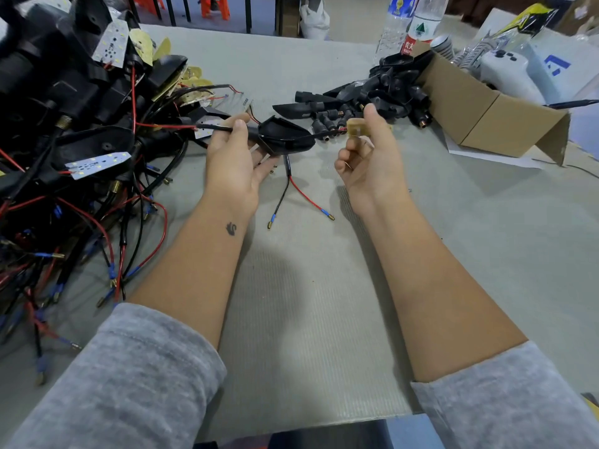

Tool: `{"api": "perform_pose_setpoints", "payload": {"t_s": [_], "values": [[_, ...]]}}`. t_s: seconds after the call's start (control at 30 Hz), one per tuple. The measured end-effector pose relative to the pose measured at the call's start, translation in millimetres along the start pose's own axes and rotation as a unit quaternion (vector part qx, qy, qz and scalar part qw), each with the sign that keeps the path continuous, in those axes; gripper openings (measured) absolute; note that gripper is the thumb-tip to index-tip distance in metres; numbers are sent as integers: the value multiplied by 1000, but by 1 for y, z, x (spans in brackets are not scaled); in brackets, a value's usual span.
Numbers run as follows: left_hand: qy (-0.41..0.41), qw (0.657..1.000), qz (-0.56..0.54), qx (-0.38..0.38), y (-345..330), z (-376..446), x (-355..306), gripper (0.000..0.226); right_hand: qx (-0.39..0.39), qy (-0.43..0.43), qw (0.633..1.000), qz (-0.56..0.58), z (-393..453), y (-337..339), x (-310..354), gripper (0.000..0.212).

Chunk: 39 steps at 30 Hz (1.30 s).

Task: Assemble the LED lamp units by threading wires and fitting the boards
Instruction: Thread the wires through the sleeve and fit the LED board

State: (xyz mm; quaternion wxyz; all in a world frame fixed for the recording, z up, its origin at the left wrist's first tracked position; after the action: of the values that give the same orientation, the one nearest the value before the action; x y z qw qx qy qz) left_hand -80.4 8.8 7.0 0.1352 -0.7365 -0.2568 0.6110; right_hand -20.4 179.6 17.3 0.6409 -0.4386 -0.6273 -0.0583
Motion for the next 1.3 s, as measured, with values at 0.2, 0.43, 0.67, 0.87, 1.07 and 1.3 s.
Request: {"api": "perform_pose_setpoints", "payload": {"t_s": [0.2,0.43,0.67,0.87,1.07,1.3], "values": [[15,1000,-5,9,-1,1,2,21,-3,3,1000,-30,0,-1,-1,11],[38,996,38,75,-13,-6,10,21,36,48,993,-106,-1,-5,-3,20],[10,991,58,118,-21,-14,12,25,42,104,970,-217,-6,-11,-3,16],[-3,993,53,109,-19,-15,9,28,31,150,950,-271,-9,-9,1,14],[6,988,79,136,-22,-17,12,23,44,191,935,-295,-14,-11,3,13],[-13,976,143,164,-23,-19,14,24,30,200,932,-301,-12,-9,0,12]]}}
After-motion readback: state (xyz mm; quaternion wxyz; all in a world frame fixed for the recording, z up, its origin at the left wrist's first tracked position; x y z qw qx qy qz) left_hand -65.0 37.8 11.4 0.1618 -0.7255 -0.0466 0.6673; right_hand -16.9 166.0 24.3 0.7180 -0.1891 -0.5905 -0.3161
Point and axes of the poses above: each hand's wrist, its own z-axis towards the middle knuckle, its own y-axis out of the back of the hand, x = y × z, the point moved 6 cm from there along z, towards the middle knuckle, and after that the axes turned 11 degrees about -x, right-handed, at the moved point
